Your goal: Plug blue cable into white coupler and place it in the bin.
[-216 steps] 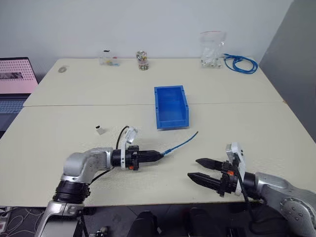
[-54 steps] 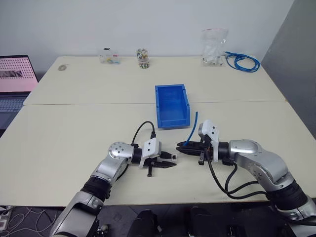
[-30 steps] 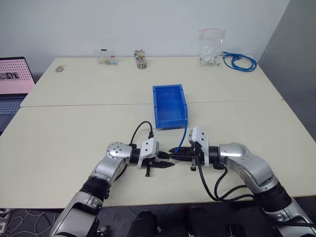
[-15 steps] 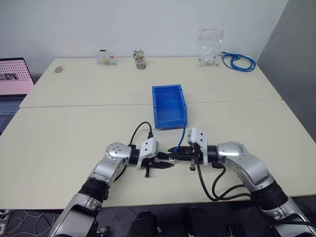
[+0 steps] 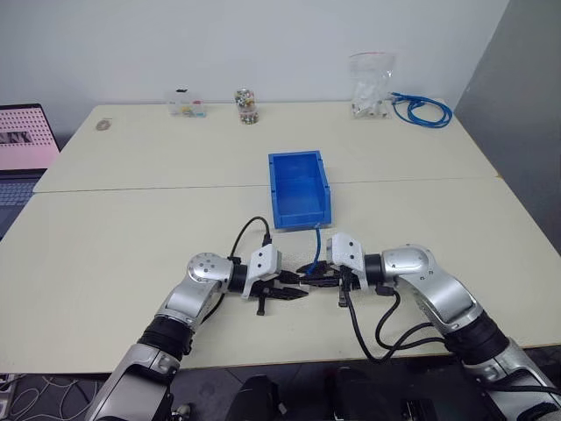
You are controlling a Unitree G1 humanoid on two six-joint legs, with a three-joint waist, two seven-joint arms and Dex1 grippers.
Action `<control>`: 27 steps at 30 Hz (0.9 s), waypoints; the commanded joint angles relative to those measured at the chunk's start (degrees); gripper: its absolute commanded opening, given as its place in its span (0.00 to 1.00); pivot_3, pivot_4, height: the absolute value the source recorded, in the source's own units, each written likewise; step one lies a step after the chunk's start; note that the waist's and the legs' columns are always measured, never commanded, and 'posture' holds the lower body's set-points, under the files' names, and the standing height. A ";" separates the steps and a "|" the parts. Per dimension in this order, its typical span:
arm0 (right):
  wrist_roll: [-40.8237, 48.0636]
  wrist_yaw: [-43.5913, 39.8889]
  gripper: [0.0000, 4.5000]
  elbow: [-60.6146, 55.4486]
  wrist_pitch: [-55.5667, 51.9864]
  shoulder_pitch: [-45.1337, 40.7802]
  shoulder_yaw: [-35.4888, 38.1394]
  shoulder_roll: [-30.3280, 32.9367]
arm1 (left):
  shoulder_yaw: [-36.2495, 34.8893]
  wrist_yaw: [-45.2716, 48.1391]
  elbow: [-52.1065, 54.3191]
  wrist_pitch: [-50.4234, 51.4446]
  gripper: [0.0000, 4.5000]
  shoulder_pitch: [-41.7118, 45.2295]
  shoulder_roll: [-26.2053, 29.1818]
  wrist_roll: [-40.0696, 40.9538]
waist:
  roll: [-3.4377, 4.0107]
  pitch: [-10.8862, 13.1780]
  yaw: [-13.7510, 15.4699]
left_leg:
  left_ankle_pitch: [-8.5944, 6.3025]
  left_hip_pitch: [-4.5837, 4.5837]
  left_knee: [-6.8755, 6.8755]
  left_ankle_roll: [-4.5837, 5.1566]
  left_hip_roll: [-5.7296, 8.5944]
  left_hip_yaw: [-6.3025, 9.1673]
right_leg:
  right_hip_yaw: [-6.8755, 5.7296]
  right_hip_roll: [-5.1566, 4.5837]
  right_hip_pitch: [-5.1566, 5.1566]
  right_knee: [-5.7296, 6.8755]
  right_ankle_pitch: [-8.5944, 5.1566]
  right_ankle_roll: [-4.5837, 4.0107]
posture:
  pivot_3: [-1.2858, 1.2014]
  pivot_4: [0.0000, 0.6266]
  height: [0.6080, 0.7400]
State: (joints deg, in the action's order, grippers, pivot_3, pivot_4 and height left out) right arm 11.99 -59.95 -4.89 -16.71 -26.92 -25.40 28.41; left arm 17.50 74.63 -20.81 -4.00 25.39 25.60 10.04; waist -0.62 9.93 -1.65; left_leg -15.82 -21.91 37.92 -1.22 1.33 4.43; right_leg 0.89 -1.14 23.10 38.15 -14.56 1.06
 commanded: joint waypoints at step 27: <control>-4.12 -2.31 0.04 10.40 -2.97 2.29 -1.96 -3.36 | -1.12 -3.10 2.96 0.79 0.25 -1.66 -0.14 -1.17 | -0.05 -1.06 -0.27 | -0.03 0.93 -0.28 0.01 -0.05 0.01 | 0.02 0.03 -0.88 -0.18 -0.21 0.18 | 0.52 0.24 1.00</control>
State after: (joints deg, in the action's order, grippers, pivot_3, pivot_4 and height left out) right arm 10.55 -63.47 2.65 -16.12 -27.49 -25.33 24.55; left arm 17.26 72.74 -19.73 -3.19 23.61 25.78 8.54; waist -0.68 8.87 -1.92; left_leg -15.86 -20.82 37.55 -1.21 1.29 4.41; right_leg 0.93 -1.11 22.09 37.95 -14.82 1.24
